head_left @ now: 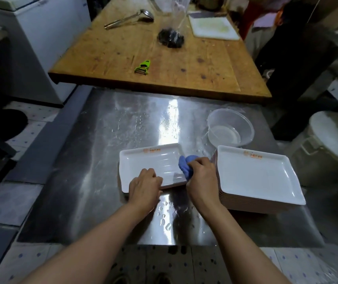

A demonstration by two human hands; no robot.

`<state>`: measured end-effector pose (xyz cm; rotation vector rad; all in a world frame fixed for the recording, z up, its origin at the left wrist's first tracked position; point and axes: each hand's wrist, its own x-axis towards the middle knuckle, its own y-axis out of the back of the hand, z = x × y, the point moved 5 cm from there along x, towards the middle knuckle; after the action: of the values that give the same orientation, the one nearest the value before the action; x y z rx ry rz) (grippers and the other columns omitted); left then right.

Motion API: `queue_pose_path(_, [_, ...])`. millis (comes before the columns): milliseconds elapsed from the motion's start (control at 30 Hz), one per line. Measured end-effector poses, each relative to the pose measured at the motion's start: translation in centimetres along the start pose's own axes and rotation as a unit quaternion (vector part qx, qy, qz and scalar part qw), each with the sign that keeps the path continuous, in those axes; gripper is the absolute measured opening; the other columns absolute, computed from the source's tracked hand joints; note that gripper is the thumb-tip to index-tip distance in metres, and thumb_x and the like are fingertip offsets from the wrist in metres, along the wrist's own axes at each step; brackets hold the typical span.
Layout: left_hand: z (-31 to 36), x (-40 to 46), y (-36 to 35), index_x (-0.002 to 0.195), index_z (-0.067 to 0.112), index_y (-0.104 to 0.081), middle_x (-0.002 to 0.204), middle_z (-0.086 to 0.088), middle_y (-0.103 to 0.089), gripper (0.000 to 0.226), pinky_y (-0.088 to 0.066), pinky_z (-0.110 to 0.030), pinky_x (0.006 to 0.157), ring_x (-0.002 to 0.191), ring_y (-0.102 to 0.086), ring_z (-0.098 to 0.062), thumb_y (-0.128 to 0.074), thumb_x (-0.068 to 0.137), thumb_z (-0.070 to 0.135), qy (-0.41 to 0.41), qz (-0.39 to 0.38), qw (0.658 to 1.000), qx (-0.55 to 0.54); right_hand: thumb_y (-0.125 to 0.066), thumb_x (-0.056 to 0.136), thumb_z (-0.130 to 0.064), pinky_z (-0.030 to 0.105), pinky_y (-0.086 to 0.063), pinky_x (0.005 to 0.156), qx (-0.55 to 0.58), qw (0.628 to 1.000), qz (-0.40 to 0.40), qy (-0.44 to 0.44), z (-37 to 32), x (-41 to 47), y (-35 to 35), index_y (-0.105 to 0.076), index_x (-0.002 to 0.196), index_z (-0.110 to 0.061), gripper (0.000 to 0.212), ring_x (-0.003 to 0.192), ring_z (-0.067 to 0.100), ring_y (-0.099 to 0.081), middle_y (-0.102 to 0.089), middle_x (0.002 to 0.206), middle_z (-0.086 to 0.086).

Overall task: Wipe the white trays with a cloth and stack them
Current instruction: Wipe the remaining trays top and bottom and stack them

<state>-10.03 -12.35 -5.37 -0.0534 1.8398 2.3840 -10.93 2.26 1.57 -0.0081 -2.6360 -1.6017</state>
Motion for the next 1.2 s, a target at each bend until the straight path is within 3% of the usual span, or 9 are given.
queue_pose_path(100, [0.0,0.0,0.1,0.097,0.016,-0.063,0.100,0.003,-0.054,0.018,-0.020,-0.027,0.052,0.100,-0.049,-0.018,-0.047,0.090,0.019,0.001,0.018,1.000,0.003,-0.054,0.080,0.004,0.035,-0.041,0.088,0.040,0.999,0.011,-0.010,0.4,0.1,0.6,-0.066,0.100,0.002,0.023,0.107,0.033,-0.050,-0.055,0.116,0.019])
queue_pose_path(467, [0.5,-1.3,3.4,0.081,0.010,-0.064,0.083,-0.004,-0.058,0.009,-0.026,-0.028,0.055,0.084,-0.056,-0.027,-0.059,0.086,0.012,-0.083,0.083,0.993,-0.022,-0.052,0.085,0.003,0.035,-0.044,0.090,0.118,0.989,0.073,-0.043,0.9,0.2,3.9,-0.067,0.102,0.001,0.023,0.106,0.033,-0.051,-0.055,0.116,0.017])
queue_pose_path(567, [0.8,-1.0,5.1,0.090,0.012,-0.059,0.093,-0.004,-0.056,0.010,-0.027,-0.031,0.057,0.091,-0.053,-0.026,-0.052,0.093,0.018,-0.073,0.121,0.990,-0.016,-0.053,0.088,-0.003,0.048,-0.051,0.079,0.148,0.984,0.082,-0.049,0.6,0.2,5.0,-0.067,0.101,0.000,0.020,0.103,0.034,-0.053,-0.053,0.116,0.015])
queue_pose_path(800, [1.0,-0.1,7.5,0.108,0.016,-0.047,0.096,-0.004,-0.067,0.015,-0.031,-0.035,0.062,0.087,-0.062,-0.032,-0.042,0.095,0.019,-0.047,0.101,0.993,0.043,-0.052,0.088,-0.002,0.047,-0.054,0.074,0.166,0.977,0.120,-0.064,0.1,-0.2,7.6,-0.068,0.100,-0.001,0.020,0.099,0.031,-0.055,-0.055,0.113,0.015])
queue_pose_path(867, [1.1,-0.5,9.0,0.107,0.015,-0.051,0.090,-0.006,-0.068,0.016,-0.031,-0.034,0.061,0.082,-0.063,-0.035,-0.045,0.096,0.026,-0.043,0.138,0.990,-0.001,-0.052,0.088,-0.001,0.031,-0.054,0.071,0.163,0.975,0.141,-0.060,0.0,-0.3,8.5,-0.068,0.099,0.000,0.019,0.093,0.025,-0.054,-0.056,0.111,0.017])
queue_pose_path(900, [1.2,-0.7,9.9,0.104,0.015,-0.052,0.087,-0.007,-0.068,0.015,-0.030,-0.034,0.062,0.081,-0.062,-0.036,-0.047,0.095,0.027,-0.037,0.155,0.987,-0.033,-0.053,0.088,-0.001,0.013,-0.048,0.063,0.163,0.973,0.152,-0.057,-0.2,-0.3,9.1,-0.068,0.098,0.000,0.018,0.088,0.021,-0.051,-0.056,0.109,0.018])
queue_pose_path(967, [1.3,-1.3,11.6,0.099,0.015,-0.053,0.081,-0.008,-0.066,0.011,-0.032,-0.033,0.061,0.076,-0.060,-0.036,-0.052,0.093,0.024,-0.037,0.185,0.976,-0.110,-0.053,0.086,0.003,-0.002,-0.036,0.051,0.169,0.969,0.172,-0.055,-0.5,-0.3,10.0,-0.068,0.098,0.002,0.020,0.082,0.017,-0.045,-0.057,0.106,0.020])
queue_pose_path(1100, [1.4,-2.4,14.6,0.083,0.016,-0.055,0.068,0.004,-0.059,0.006,-0.041,-0.031,0.061,0.066,-0.056,-0.020,-0.056,0.089,0.014,-0.025,0.218,0.935,-0.280,-0.048,0.081,0.011,-0.007,-0.031,0.053,0.190,0.959,0.203,-0.049,-1.5,-0.2,11.6,-0.068,0.094,0.004,0.024,0.080,0.016,-0.044,-0.059,0.102,0.022])
queue_pose_path(1200, [1.4,-2.5,15.2,0.074,0.017,-0.055,0.058,0.009,-0.056,0.017,-0.038,-0.017,0.053,0.053,-0.049,-0.003,-0.055,0.090,0.010,0.050,0.160,0.883,-0.439,-0.046,0.078,0.014,-0.006,-0.030,0.067,0.211,0.954,0.210,-0.031,-2.8,-0.3,12.4,-0.069,0.099,0.000,0.034,0.087,0.016,-0.050,-0.059,0.106,0.018])
